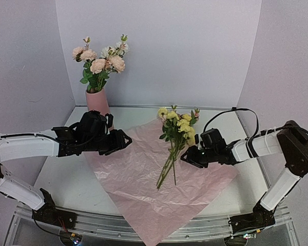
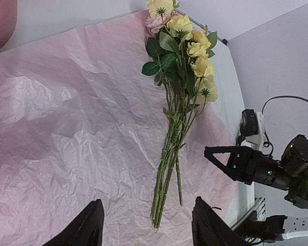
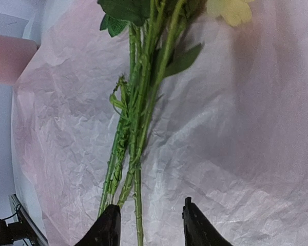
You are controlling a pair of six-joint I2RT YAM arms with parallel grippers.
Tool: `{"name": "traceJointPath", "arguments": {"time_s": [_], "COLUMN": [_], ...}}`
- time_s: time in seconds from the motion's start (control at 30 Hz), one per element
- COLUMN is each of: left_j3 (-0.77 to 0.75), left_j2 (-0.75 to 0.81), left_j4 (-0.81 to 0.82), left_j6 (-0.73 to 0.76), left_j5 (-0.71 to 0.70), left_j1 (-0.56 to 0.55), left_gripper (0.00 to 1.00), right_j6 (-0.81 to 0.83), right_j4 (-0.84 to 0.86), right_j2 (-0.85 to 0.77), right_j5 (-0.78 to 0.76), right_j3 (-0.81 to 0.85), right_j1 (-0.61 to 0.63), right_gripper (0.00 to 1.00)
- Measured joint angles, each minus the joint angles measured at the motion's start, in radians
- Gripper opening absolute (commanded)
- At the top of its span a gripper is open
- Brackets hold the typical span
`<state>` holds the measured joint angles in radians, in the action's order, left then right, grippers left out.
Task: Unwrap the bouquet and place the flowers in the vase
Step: Pick up the fake flower from the wrapping paper.
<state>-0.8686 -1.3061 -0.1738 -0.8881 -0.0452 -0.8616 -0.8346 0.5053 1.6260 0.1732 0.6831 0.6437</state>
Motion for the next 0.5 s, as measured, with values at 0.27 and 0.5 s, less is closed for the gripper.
{"name": "traceJointPath", "arguments": {"time_s": [0.27, 0.5], "left_j3": [-0.001, -0.001], "left_j2": [-0.006, -0.004], "left_j4": [0.0, 0.0], "left_j6": [0.002, 0.005], "left_j5": [0.001, 0.0], "left_j1": [0.0, 0.0], "left_gripper": [0.6, 0.6], "right_j6": [0.004, 0.005], "right_j4": [0.018, 0.022], "right_j2": [0.056, 0.17], "right_j5": [0.014, 0.025], "right_j3": [0.044, 0.14], "right_j1": [0.0, 0.0], "right_gripper": [0.42, 0.4]}}
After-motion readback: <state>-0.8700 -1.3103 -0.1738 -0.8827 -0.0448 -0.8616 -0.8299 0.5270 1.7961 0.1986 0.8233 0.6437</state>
